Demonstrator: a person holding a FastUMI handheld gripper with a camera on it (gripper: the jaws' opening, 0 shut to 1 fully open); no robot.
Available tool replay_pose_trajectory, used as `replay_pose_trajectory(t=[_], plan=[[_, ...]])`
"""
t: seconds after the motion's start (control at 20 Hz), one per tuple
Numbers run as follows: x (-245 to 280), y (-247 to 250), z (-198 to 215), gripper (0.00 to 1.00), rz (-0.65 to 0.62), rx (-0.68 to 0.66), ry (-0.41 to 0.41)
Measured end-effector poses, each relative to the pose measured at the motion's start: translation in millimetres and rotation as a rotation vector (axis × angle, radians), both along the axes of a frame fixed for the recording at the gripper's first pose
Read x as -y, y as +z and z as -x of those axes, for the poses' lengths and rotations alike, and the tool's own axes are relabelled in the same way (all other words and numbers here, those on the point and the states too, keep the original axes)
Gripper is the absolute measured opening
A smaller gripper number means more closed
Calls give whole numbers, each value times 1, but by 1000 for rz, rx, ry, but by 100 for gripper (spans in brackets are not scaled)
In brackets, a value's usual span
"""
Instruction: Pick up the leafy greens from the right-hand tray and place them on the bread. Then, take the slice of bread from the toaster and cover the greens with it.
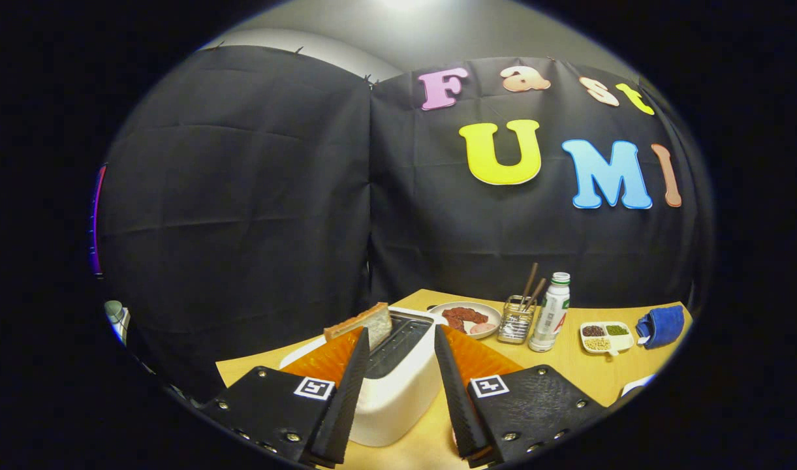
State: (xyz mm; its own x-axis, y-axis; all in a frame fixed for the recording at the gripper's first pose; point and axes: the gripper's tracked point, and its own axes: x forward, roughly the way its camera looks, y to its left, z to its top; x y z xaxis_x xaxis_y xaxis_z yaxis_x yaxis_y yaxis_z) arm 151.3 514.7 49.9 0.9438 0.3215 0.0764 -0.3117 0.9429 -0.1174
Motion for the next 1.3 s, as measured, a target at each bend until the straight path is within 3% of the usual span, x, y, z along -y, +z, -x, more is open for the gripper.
replay_pose_trajectory(t=[0.25,0.6,0.7,0.75,0.8,0.85,1.3], plan=[[-48,-22,-21,62,10,-50,-33],[-54,-28,-48,60,43,-50,-166],[-51,-37,-58,25,30,-98,-176],[-52,-36,-62,20,18,-95,-162],[-47,-37,-59,21,-6,-114,-163],[-51,-35,-61,7,-12,-116,-140],[-40,43,-20,7,-127,7,4]])
